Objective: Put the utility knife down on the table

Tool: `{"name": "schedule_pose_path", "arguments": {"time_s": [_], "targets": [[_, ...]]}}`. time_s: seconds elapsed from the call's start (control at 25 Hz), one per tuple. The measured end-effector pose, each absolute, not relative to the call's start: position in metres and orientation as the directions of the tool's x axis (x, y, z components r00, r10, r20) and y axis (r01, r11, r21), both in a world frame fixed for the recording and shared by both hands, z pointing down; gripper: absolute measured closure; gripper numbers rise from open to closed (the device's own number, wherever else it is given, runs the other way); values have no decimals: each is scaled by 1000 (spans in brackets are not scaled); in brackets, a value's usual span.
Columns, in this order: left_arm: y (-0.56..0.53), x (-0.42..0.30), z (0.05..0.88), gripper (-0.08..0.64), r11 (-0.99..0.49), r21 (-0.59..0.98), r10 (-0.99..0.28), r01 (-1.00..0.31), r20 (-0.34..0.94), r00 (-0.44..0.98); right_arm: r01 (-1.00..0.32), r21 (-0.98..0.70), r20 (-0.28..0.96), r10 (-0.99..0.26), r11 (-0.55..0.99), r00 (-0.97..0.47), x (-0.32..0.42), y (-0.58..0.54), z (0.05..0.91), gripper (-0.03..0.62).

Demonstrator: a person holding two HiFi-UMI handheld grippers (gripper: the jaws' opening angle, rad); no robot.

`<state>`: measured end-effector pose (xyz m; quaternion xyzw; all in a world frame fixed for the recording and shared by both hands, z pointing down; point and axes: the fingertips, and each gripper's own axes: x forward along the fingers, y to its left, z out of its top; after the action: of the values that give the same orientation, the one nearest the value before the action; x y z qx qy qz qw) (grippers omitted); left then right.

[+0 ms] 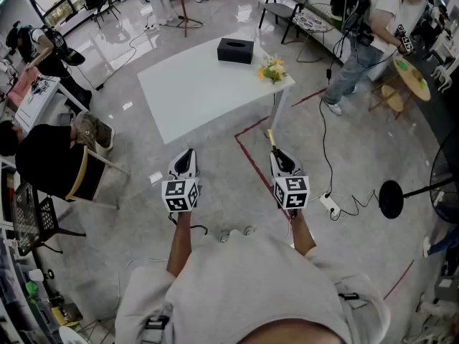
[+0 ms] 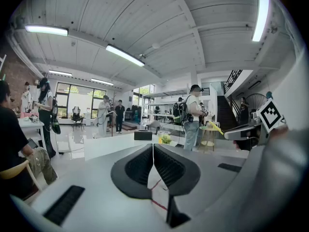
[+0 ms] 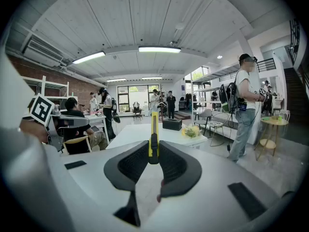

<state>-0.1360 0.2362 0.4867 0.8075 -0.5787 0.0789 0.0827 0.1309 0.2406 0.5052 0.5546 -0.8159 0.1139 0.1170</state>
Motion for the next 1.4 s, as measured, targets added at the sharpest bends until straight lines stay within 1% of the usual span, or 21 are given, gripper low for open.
{"name": "schedule_pose_path", "arguments": {"time_s": [0.64, 0.92, 1.4], "targets": [[240, -151, 486, 537, -349, 33, -909, -936, 229, 347, -942, -52, 303, -893, 332, -332, 112, 246, 497, 509], [239, -161, 481, 537, -387, 31, -898, -922, 215, 384, -942, -5, 305, -897, 336, -321, 97, 249, 491, 509], [210, -161, 489, 537, -421, 47, -881, -906, 216, 421, -942, -7, 338, -886, 336, -318, 83, 234, 504, 509]]}}
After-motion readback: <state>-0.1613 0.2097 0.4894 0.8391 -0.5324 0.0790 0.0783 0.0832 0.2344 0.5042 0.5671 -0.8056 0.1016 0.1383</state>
